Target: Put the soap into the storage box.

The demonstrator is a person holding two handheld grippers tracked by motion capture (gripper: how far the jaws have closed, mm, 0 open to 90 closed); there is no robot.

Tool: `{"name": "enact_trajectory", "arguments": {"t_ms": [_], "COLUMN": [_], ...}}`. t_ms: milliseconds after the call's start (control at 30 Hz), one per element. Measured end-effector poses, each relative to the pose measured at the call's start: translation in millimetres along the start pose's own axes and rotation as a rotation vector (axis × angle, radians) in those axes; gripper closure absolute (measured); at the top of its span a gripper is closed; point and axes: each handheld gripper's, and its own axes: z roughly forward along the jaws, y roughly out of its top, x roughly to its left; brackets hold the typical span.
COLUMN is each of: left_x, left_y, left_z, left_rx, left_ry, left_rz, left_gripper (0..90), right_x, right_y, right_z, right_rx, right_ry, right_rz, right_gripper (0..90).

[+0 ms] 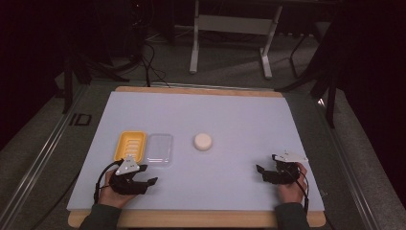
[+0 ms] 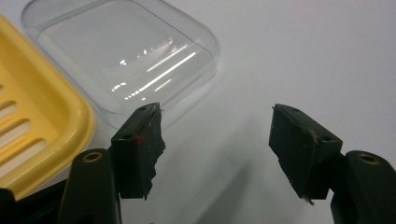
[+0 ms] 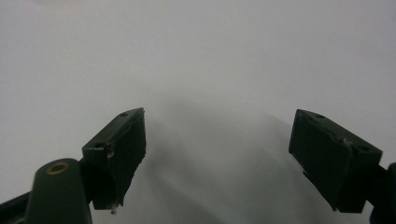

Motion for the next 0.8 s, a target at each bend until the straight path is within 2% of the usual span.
{"name": "enact_trajectory", "arguments": {"t_ms": [267, 433, 800], "left_x": [-1.3, 0.5, 1.8], "left_y": [0.0, 4.0, 21.9], "left_z": [0.6, -1.9, -5.4], "left_rx": [0.011, -0.009, -0.007], "left_ry": [0.004, 0.0, 0.018], "left_rz": [-0.002, -0.014, 0.033], "left_gripper": [33.9, 31.3, 29.8], "right_x": [-0.7, 0.2, 4.0], "right_y": [-1.3, -2.2, -3.1], "right_z": [-3.0, -5.4, -6.8], "right_rx": [-0.029, -0.049, -0.067], "right_ry": [-0.01, -0.027, -0.043], "right_rz": [0.011, 0.013, -0.021], "right_gripper": [18.6, 18.7, 18.6]}}
